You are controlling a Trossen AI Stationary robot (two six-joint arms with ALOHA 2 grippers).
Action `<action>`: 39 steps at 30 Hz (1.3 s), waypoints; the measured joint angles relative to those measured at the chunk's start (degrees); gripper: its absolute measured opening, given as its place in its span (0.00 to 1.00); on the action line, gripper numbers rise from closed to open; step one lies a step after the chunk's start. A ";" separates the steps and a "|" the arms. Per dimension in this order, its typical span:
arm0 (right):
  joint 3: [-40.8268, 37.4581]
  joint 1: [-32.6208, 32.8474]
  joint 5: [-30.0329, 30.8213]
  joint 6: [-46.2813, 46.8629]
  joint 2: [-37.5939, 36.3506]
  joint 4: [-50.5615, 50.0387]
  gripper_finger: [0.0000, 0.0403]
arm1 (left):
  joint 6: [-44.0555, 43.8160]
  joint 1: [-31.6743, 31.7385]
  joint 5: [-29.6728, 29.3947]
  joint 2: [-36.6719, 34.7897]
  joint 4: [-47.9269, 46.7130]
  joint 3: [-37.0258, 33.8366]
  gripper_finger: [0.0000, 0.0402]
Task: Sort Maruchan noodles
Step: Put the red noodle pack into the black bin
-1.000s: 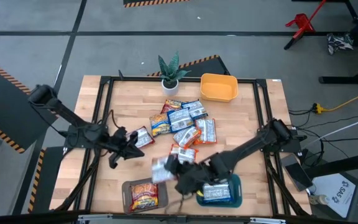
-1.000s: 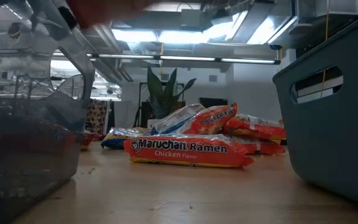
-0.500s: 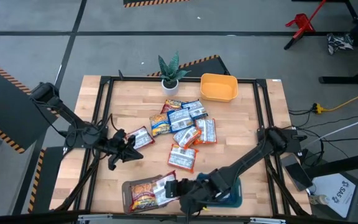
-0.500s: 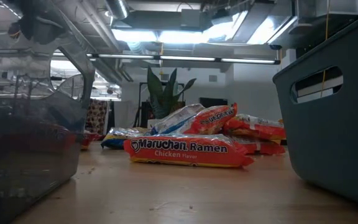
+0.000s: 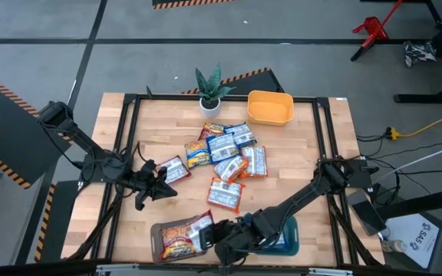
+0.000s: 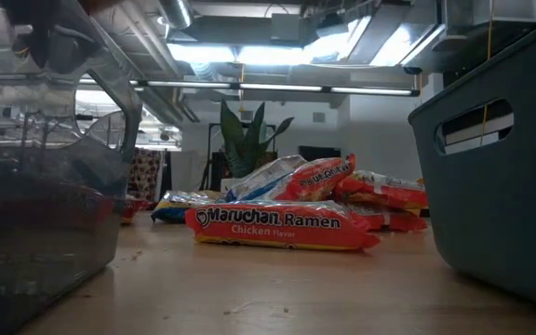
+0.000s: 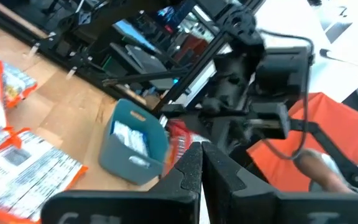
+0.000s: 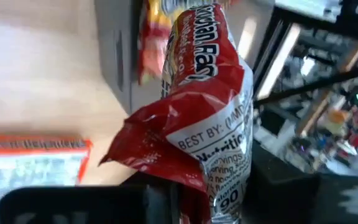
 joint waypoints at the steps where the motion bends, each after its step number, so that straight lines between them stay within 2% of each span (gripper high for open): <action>1: 0.01 0.03 -1.16 0.17 0.00 -0.79 0.22 | -0.02 0.00 -0.38 0.00 -0.14 0.00 0.00; 9: -0.08 0.34 -0.72 0.03 2.44 -2.32 0.22 | -0.46 0.00 -1.37 0.00 -2.29 0.00 0.00; 18: -0.08 -0.04 3.87 -0.18 2.89 -2.22 0.22 | -0.46 0.07 -2.32 0.00 -3.01 0.00 0.00; 39: -0.08 -0.04 1.50 3.60 2.89 -2.53 0.23 | -0.44 0.07 -3.61 0.00 -5.87 0.02 0.00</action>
